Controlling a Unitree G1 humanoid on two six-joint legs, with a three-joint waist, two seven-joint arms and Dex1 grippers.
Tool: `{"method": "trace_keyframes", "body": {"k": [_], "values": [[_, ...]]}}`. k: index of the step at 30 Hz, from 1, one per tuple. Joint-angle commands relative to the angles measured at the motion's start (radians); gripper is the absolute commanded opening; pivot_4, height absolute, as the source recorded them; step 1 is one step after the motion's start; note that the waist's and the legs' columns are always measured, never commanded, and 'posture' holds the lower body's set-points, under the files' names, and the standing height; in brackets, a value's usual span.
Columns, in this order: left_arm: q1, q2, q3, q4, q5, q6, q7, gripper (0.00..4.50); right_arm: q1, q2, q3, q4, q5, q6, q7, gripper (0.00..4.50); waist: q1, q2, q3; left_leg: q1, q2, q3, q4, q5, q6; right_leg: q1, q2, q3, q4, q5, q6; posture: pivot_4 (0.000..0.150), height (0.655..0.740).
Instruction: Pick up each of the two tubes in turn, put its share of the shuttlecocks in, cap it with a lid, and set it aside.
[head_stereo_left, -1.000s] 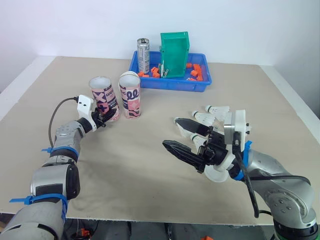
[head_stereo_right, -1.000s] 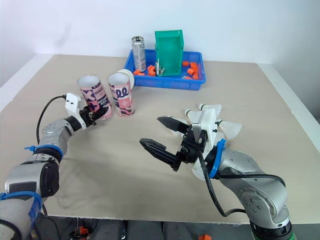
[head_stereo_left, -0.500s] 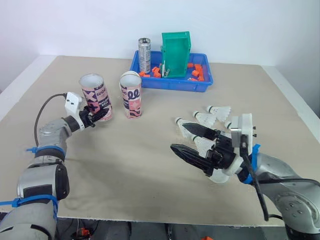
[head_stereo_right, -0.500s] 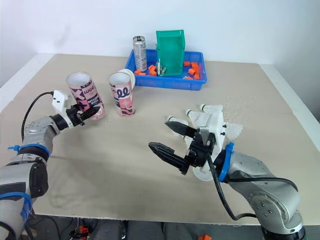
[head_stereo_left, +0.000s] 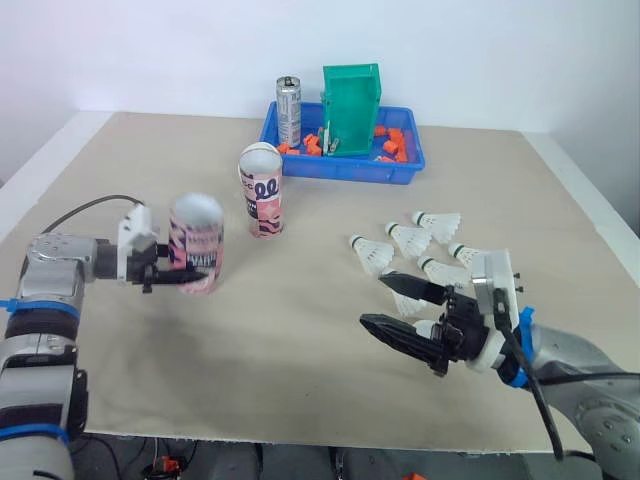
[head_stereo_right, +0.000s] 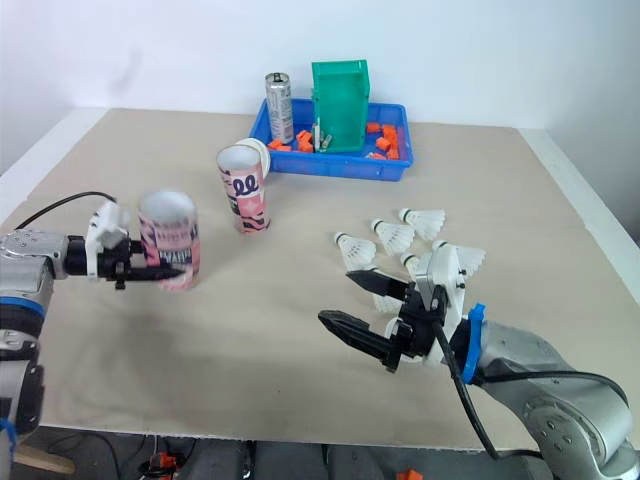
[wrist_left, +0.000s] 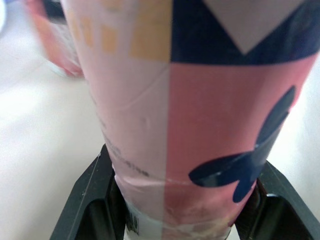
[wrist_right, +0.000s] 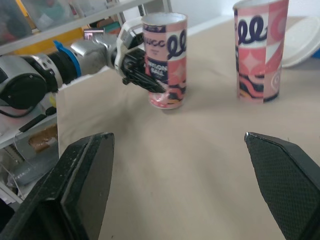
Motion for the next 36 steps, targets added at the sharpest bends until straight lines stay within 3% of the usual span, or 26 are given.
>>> {"method": "trace_keyframes", "body": {"k": [1,13,35,36], "values": [[0.004,0.047,-0.068,-0.061,0.021,-0.049,-0.016,2.22,0.060,0.008,-0.040,-0.046,-0.019,-0.018,-0.031,4.50,0.000,0.001,0.000,0.001,0.000,0.001,0.000,0.000,0.000,0.000,0.000,0.000,0.000,0.000,-0.001,0.150,0.7362],[0.026,0.054,-0.148,-0.240,-0.093,-0.031,-0.016,2.22,0.145,0.146,-0.004,-0.041,-0.169,-0.019,-0.308,4.50,0.000,0.001,0.000,0.001,0.001,0.002,0.001,0.001,0.001,0.000,0.000,0.000,0.000,0.001,-0.001,0.150,0.7362],[0.066,0.208,-0.293,-0.356,-0.115,0.040,-0.016,2.22,0.013,0.256,0.184,0.130,-0.546,-0.081,-0.362,4.50,-0.001,0.001,0.000,0.001,0.001,0.003,0.001,0.001,0.001,-0.001,0.000,0.000,0.001,0.001,-0.002,0.150,0.7362],[0.068,0.213,-0.298,-0.354,-0.111,0.035,-0.016,2.21,0.002,0.264,0.189,0.141,-0.562,-0.083,-0.371,4.24,-0.002,0.001,0.000,0.001,0.002,0.003,0.001,0.001,0.001,-0.001,0.000,0.000,0.001,0.001,-0.002,0.150,0.7362]]}}
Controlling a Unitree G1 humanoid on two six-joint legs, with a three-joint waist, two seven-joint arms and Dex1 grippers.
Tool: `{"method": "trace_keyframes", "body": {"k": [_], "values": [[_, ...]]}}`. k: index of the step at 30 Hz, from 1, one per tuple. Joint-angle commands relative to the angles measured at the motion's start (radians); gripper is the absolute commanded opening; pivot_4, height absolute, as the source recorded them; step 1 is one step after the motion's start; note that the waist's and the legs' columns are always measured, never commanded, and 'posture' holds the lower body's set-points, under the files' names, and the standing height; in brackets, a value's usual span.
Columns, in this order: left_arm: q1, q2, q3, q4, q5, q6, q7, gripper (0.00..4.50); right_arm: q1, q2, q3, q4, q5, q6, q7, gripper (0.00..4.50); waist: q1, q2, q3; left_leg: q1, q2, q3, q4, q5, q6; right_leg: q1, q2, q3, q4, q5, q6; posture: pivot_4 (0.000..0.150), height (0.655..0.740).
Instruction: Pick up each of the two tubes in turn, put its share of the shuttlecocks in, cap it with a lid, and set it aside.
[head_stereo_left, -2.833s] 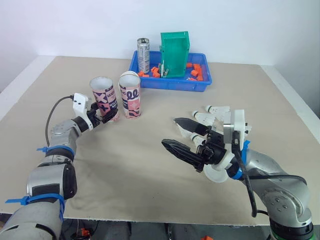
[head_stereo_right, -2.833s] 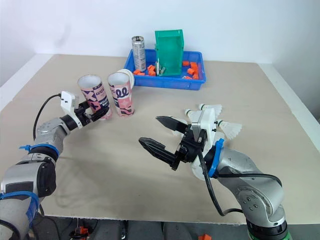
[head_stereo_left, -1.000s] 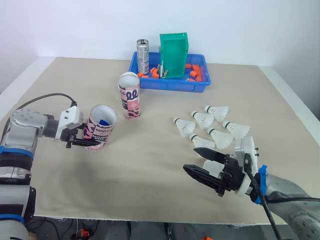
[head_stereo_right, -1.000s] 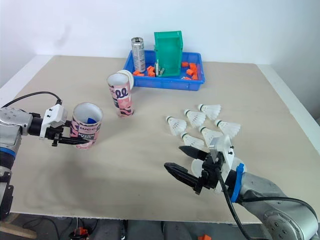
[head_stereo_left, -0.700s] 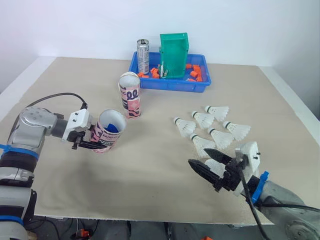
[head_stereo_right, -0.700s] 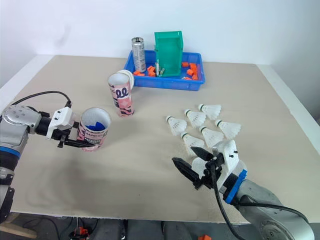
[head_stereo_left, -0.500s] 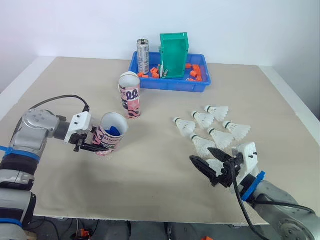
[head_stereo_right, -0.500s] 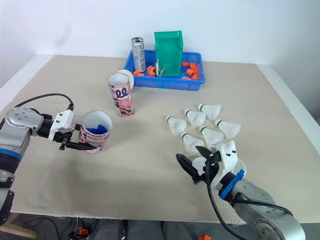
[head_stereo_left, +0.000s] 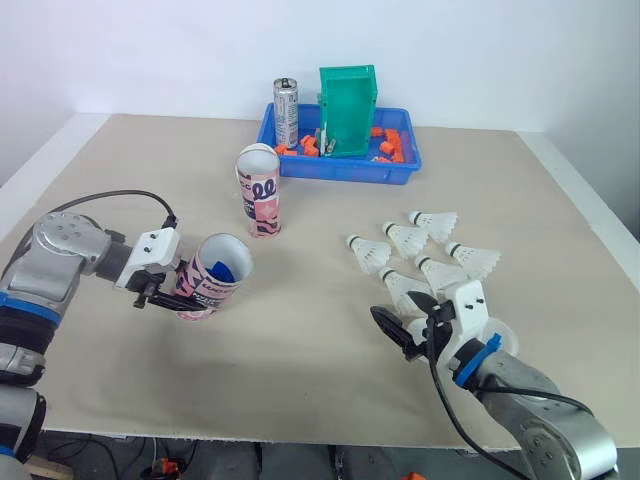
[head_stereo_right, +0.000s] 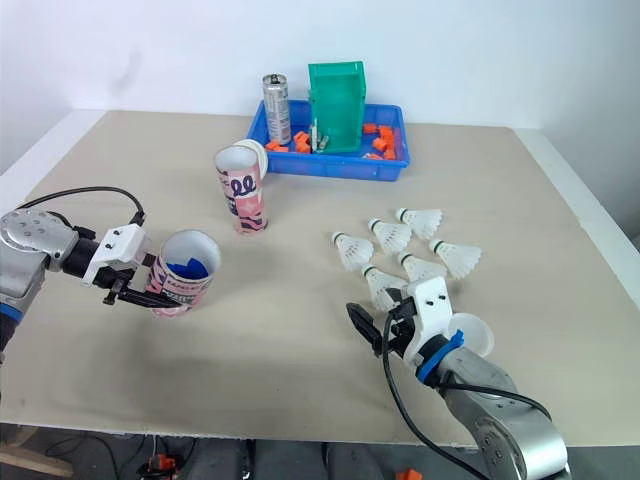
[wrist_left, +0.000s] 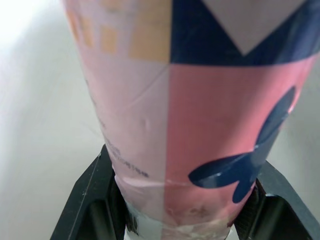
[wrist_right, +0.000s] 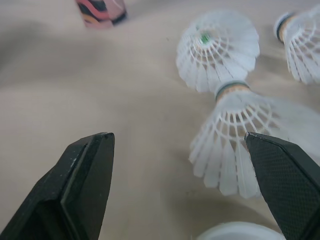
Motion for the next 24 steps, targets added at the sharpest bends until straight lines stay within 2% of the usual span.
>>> {"method": "trace_keyframes", "body": {"k": [1,2,6,9,10,15,19,22,24], "values": [[0.011,0.040,-0.028,-0.008,0.011,-0.014,-0.008,2.21,-0.045,0.023,0.014,0.020,-0.078,-0.040,-0.027,3.88,-0.001,0.000,0.000,0.000,0.000,0.000,0.000,0.000,0.000,0.000,0.000,0.000,0.000,0.000,0.000,0.150,0.7362],[0.012,0.041,-0.029,-0.006,0.011,-0.016,-0.008,2.21,-0.048,0.028,0.016,0.024,-0.090,-0.044,-0.027,3.63,-0.001,0.000,0.000,0.000,0.001,0.001,0.000,0.000,0.000,0.000,0.000,0.000,0.000,0.000,-0.001,0.150,0.7362],[0.013,0.042,-0.034,-0.004,0.007,-0.022,-0.008,2.21,-0.039,0.033,0.025,0.014,-0.126,-0.051,-0.015,1.63,0.000,0.000,0.000,0.000,0.001,0.001,-0.001,0.000,0.000,-0.001,0.000,0.000,0.000,0.000,-0.001,0.150,0.7362],[0.016,0.039,-0.037,-0.001,0.006,-0.026,-0.008,2.21,-0.031,0.039,0.017,0.001,-0.132,-0.050,-0.006,0.31,0.000,0.000,0.000,0.000,0.001,0.001,-0.001,0.000,0.000,-0.001,0.000,0.000,0.001,0.000,-0.001,0.150,0.7362],[0.017,0.036,-0.037,0.001,0.006,-0.027,-0.008,2.21,-0.031,0.039,0.010,-0.005,-0.132,-0.047,-0.006,0.03,0.000,0.000,0.000,0.000,0.001,0.001,-0.001,0.000,0.000,-0.001,0.000,0.000,0.001,0.000,-0.001,0.150,0.7362],[0.016,0.024,-0.040,0.010,0.004,-0.029,-0.008,2.21,-0.051,0.020,-0.053,-0.065,-0.085,-0.043,0.031,0.03,0.000,0.000,0.000,0.001,0.001,0.001,-0.001,0.000,0.000,-0.001,0.000,0.000,0.001,0.000,-0.001,0.150,0.7362],[0.010,0.013,-0.047,0.022,0.006,-0.031,-0.008,2.21,-0.099,-0.056,-0.078,-0.120,-0.064,-0.049,0.118,0.03,-0.001,0.001,0.000,0.001,0.001,0.001,-0.001,0.000,0.000,-0.001,0.000,0.000,0.002,0.000,-0.001,0.150,0.7362],[0.005,0.006,-0.051,0.028,0.008,-0.032,-0.008,2.21,-0.156,-0.159,-0.116,-0.184,0.027,-0.054,0.266,0.03,0.000,0.001,0.000,0.001,0.001,0.001,0.000,0.000,0.000,-0.001,0.000,0.000,0.002,0.000,-0.001,0.150,0.7362],[-0.001,-0.001,-0.053,0.032,0.005,-0.029,-0.008,2.21,-0.225,-0.247,-0.150,-0.220,0.142,-0.045,0.394,0.03,0.000,0.005,0.001,0.001,0.001,0.001,0.000,0.000,0.000,0.000,0.000,0.000,0.003,0.000,-0.001,0.150,0.7362]]}}
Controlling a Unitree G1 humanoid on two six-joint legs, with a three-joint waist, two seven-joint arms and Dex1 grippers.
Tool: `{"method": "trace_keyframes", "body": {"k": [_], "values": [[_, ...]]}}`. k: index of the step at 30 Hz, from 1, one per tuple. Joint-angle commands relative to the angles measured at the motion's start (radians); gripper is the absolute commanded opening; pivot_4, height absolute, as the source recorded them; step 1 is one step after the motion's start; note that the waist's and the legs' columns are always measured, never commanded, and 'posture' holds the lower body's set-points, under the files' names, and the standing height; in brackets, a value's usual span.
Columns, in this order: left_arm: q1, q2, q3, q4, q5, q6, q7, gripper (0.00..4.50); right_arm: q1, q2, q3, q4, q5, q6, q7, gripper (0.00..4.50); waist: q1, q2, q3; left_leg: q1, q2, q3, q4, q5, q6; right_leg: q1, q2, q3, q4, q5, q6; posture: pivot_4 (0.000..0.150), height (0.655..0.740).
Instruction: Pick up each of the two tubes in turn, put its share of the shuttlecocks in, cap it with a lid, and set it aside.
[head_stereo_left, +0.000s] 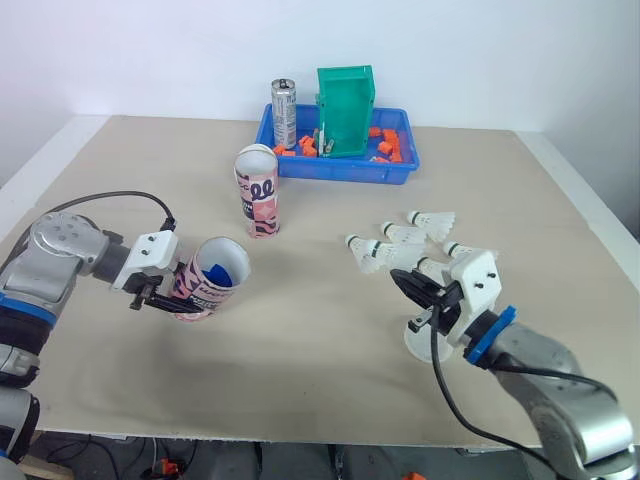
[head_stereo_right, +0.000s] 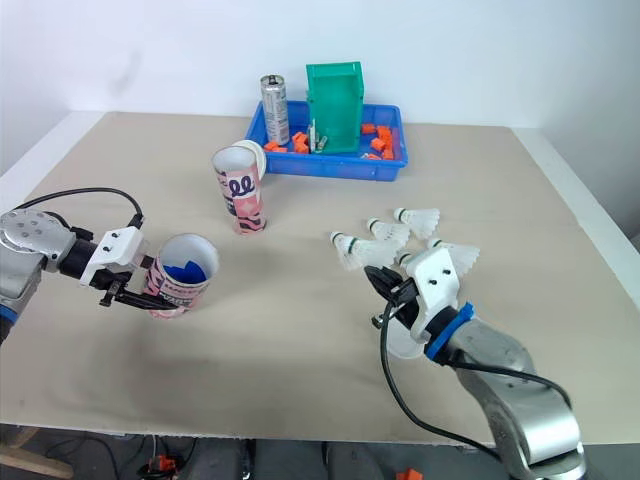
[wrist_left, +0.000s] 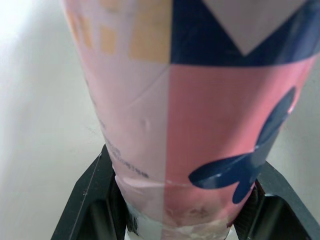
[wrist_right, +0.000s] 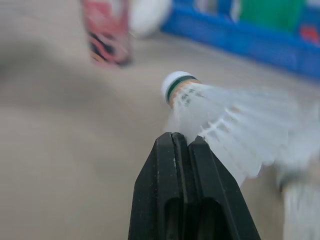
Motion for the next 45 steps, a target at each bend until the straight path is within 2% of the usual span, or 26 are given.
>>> {"method": "trace_keyframes", "body": {"k": [1,2,5,8,13,19,27,30,32,33,34,39,42,45], "values": [[0.000,-0.012,-0.033,0.018,0.019,0.003,-0.012,2.21,-0.138,-0.133,-0.072,-0.101,0.190,-0.006,0.217,0.03,0.000,0.003,0.001,0.000,0.000,0.001,0.000,0.000,0.000,0.000,-0.001,0.001,0.000,0.000,0.000,0.150,0.7362],[-0.005,-0.017,-0.036,0.023,0.021,0.002,-0.012,2.21,-0.201,-0.165,-0.056,-0.088,0.212,-0.005,0.265,0.03,0.000,0.003,0.001,0.001,0.000,0.001,0.000,0.000,0.000,0.001,0.000,0.000,0.000,0.000,0.000,0.150,0.7362],[-0.023,-0.034,-0.040,0.040,0.034,-0.003,-0.012,2.21,-0.388,-0.204,0.071,-0.008,0.140,-0.045,0.374,0.03,0.001,0.003,0.001,0.002,0.000,0.001,0.001,0.000,0.000,0.001,0.000,0.000,0.000,0.000,0.000,0.150,0.7362],[-0.040,-0.050,-0.040,0.041,0.031,0.004,-0.012,2.21,-0.553,-0.166,0.210,0.086,0.079,-0.071,0.460,0.03,0.001,0.004,0.001,0.001,0.000,0.002,0.002,0.000,0.000,0.000,-0.001,0.000,0.000,0.001,0.000,0.150,0.7362],[-0.061,-0.064,-0.036,0.037,0.030,0.015,-0.012,2.21,-0.726,-0.077,0.409,0.278,-0.111,-0.201,0.571,0.03,0.010,0.005,0.001,-0.002,-0.001,0.003,0.003,0.001,0.001,-0.001,-0.003,-0.001,0.000,0.000,0.001,0.150,0.7362],[-0.063,-0.071,-0.033,0.020,0.029,0.032,-0.012,2.21,-0.850,0.037,0.512,0.484,-0.274,-0.343,0.627,0.03,0.015,0.005,0.001,-0.003,-0.002,0.003,0.004,0.001,0.001,-0.002,-0.003,-0.001,0.003,-0.001,0.002,0.150,0.7362],[-0.069,-0.078,-0.034,0.024,0.035,0.037,-0.012,2.21,-0.927,0.132,0.556,0.575,-0.343,-0.391,0.708,0.03,0.017,0.005,0.001,-0.003,-0.002,0.002,0.004,0.001,0.001,-0.004,-0.003,-0.001,0.010,-0.004,0.001,0.150,0.7362],[-0.070,-0.084,-0.032,0.025,0.036,0.039,-0.012,2.21,-0.971,0.168,0.552,0.593,-0.334,-0.356,0.727,0.91,0.017,0.005,0.001,-0.002,-0.002,0.002,0.004,0.001,0.001,-0.004,-0.003,-0.001,0.011,-0.004,0.000,0.150,0.7362],[-0.068,-0.086,-0.031,0.024,0.036,0.040,-0.012,2.21,-0.999,0.186,0.512,0.581,-0.282,-0.298,0.737,1.77,0.017,0.005,0.001,-0.003,-0.002,0.002,0.005,0.001,0.001,-0.004,-0.003,-0.001,0.011,-0.004,0.000,0.150,0.7362],[-0.067,-0.086,-0.030,0.023,0.035,0.041,-0.012,2.21,-1.005,0.188,0.487,0.565,-0.233,-0.249,0.749,2.28,0.017,0.005,0.001,-0.003,-0.002,0.002,0.005,0.001,0.001,-0.004,-0.003,-0.001,0.011,-0.004,0.000,0.150,0.7362],[-0.066,-0.086,-0.029,0.024,0.035,0.041,-0.012,2.21,-1.001,0.184,0.463,0.544,-0.188,-0.218,0.765,2.53,0.018,0.005,0.001,-0.003,-0.002,0.002,0.005,0.001,0.001,-0.004,-0.003,-0.001,0.011,-0.004,0.000,0.150,0.7362],[-0.045,-0.080,-0.019,0.003,0.033,0.046,-0.012,2.21,-0.867,0.115,0.283,0.447,-0.054,-0.085,0.691,2.53,0.023,0.005,0.001,-0.003,-0.002,0.002,0.005,0.001,0.001,-0.003,-0.003,-0.002,0.011,-0.005,0.001,0.150,0.7362],[-0.021,-0.069,-0.005,-0.019,0.026,0.054,-0.012,2.21,-0.614,0.099,0.125,0.381,-0.126,-0.032,0.458,2.53,0.027,0.002,-0.001,-0.003,-0.002,0.001,0.004,0.001,0.001,-0.003,-0.003,-0.003,0.011,-0.006,0.000,0.150,0.7362],[0.003,-0.057,0.007,-0.040,0.023,0.061,-0.012,2.21,-0.433,0.116,0.050,0.300,-0.177,-0.003,0.286,2.53,0.027,0.000,-0.002,-0.004,-0.002,0.002,0.003,0.000,0.000,-0.002,-0.005,-0.005,0.011,-0.009,-0.001,0.150,0.7362]]}}
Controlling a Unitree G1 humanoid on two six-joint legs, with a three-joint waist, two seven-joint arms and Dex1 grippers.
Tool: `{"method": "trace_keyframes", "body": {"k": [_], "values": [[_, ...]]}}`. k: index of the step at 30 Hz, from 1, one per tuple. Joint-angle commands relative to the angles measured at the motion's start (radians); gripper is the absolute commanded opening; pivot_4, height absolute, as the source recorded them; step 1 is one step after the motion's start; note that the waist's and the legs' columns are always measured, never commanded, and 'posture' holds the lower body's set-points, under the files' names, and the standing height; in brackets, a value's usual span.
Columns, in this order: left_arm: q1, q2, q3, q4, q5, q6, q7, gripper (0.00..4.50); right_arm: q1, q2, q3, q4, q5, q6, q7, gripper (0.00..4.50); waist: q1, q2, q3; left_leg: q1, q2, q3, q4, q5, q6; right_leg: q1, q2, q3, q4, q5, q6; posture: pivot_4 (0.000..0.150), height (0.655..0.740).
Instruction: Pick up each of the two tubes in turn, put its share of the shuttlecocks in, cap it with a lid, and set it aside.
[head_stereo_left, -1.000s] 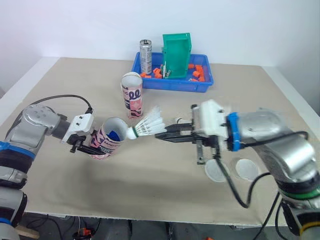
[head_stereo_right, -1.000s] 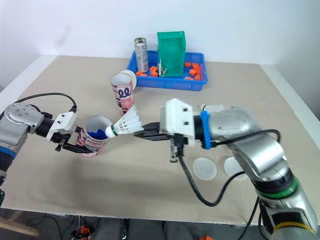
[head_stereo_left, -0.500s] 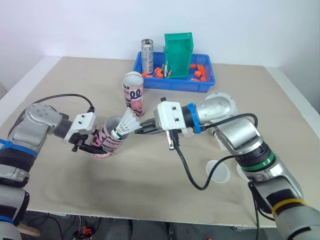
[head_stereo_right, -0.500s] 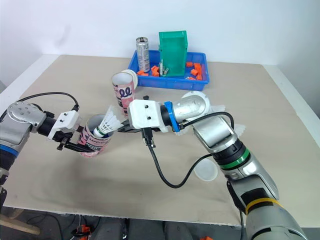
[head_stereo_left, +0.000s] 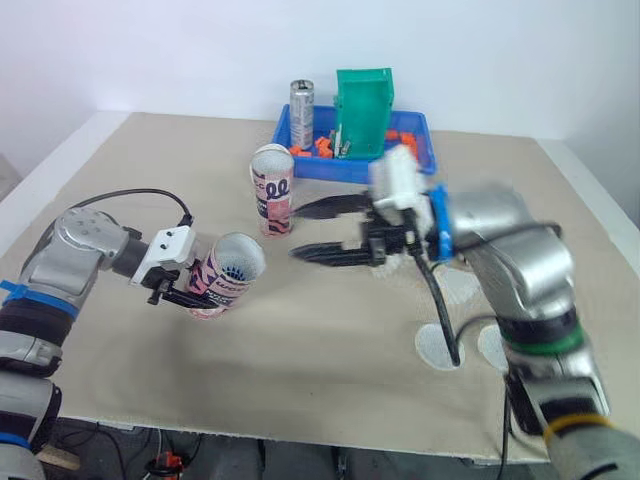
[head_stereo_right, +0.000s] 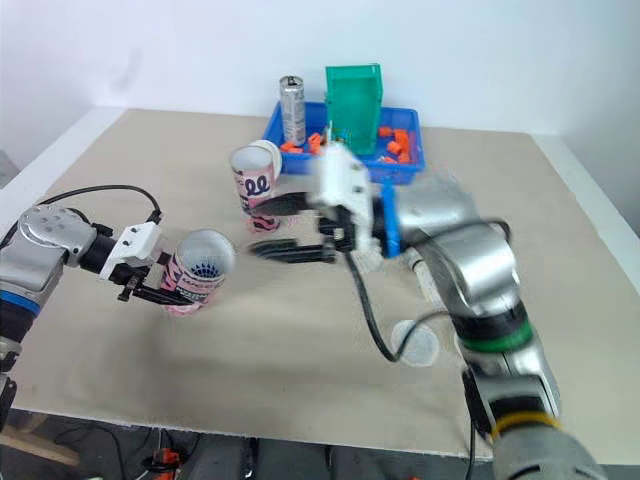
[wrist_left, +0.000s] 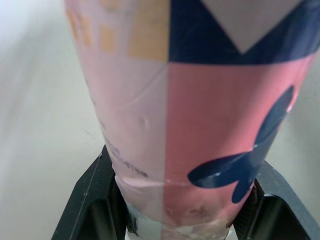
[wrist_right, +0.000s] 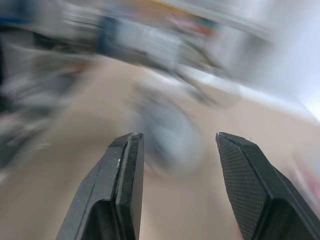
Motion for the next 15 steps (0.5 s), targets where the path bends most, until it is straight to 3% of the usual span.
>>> {"method": "trace_keyframes", "body": {"k": [1,7,15], "values": [[0.034,0.012,0.000,-0.038,0.000,0.016,-0.009,2.21,0.116,0.032,-0.097,-0.130,-0.041,0.038,-0.203,2.53,-0.002,0.001,0.001,0.000,0.000,0.000,-0.001,0.000,0.000,-0.001,0.000,0.000,0.000,0.000,0.000,0.150,0.7362],[0.048,0.024,0.012,-0.047,0.002,0.022,-0.009,2.21,0.314,0.129,-0.115,-0.281,-0.082,0.141,-0.447,2.53,-0.008,0.005,0.000,0.001,0.001,-0.001,-0.004,0.000,0.000,-0.001,0.002,0.000,0.001,0.000,-0.001,0.150,0.7362],[0.044,0.012,0.015,-0.032,0.023,0.008,-0.009,2.21,0.369,0.119,0.001,-0.252,-0.139,0.136,-0.481,2.53,-0.016,0.005,0.000,0.002,0.000,-0.001,-0.003,0.000,0.000,0.000,0.002,0.001,0.000,-0.001,-0.001,0.150,0.7362]]}}
